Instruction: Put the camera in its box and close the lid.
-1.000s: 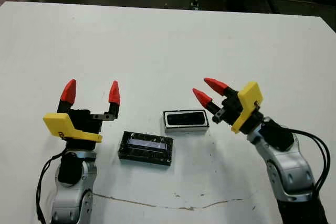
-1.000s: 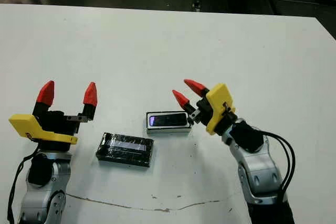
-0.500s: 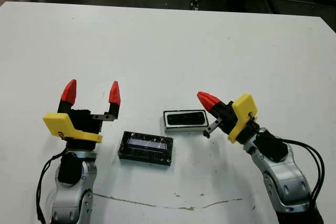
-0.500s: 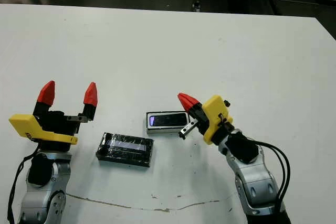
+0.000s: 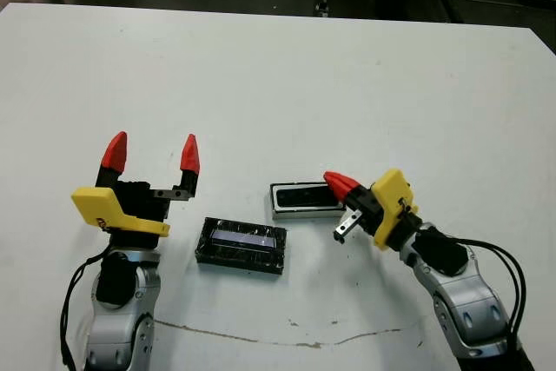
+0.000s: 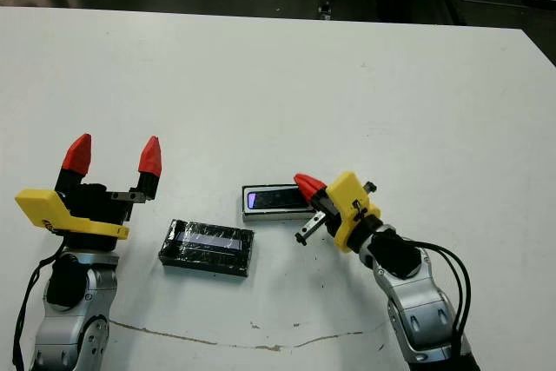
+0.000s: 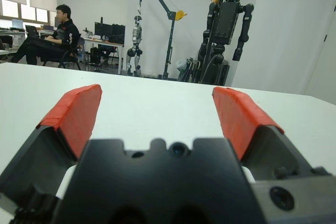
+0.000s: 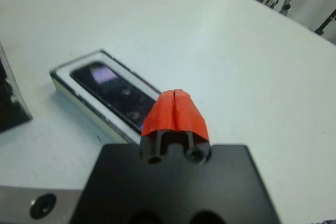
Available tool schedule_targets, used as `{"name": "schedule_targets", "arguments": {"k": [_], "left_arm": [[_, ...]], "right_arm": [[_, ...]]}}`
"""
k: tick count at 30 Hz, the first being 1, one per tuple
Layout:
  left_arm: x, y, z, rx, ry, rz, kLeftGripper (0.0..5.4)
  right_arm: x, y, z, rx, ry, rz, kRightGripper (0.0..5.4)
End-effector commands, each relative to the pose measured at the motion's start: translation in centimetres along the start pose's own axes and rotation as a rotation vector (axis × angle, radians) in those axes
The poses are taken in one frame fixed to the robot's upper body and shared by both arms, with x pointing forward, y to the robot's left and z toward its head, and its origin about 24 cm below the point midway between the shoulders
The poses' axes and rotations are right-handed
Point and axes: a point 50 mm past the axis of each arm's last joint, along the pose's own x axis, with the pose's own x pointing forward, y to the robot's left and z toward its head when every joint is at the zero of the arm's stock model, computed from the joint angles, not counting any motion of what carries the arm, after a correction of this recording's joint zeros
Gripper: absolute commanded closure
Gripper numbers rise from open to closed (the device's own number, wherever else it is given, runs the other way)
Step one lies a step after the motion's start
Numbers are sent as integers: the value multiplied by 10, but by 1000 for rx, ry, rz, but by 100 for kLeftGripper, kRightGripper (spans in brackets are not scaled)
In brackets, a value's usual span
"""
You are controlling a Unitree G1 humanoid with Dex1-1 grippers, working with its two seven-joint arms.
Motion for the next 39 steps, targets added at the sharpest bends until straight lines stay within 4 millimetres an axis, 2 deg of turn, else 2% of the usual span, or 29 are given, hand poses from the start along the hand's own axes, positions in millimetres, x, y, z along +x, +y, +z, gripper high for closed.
{"name": "schedule_targets", "arguments": {"k": [1, 15, 20, 27, 33, 39], "left_arm": [[0, 0, -1, -5, 6, -11, 0], [1, 0, 0, 7, 2, -8, 0], [1, 1, 0, 16, 2, -10, 0], [3, 5, 6, 26, -10, -30, 0], [12, 17, 30, 84, -45, -176, 0], [36, 30, 65, 187, 8, -531, 0]], "right_arm": [[-6, -2, -13, -13, 77, 13, 538], [-7, -10, -13, -3, 90, 30, 538], [-10, -18, -3, 44, 25, -58, 538], [-23, -36, 21, 167, -148, -218, 538], [-44, -49, 41, 232, -277, -337, 538], [-55, -54, 45, 263, -289, -398, 538]]}}
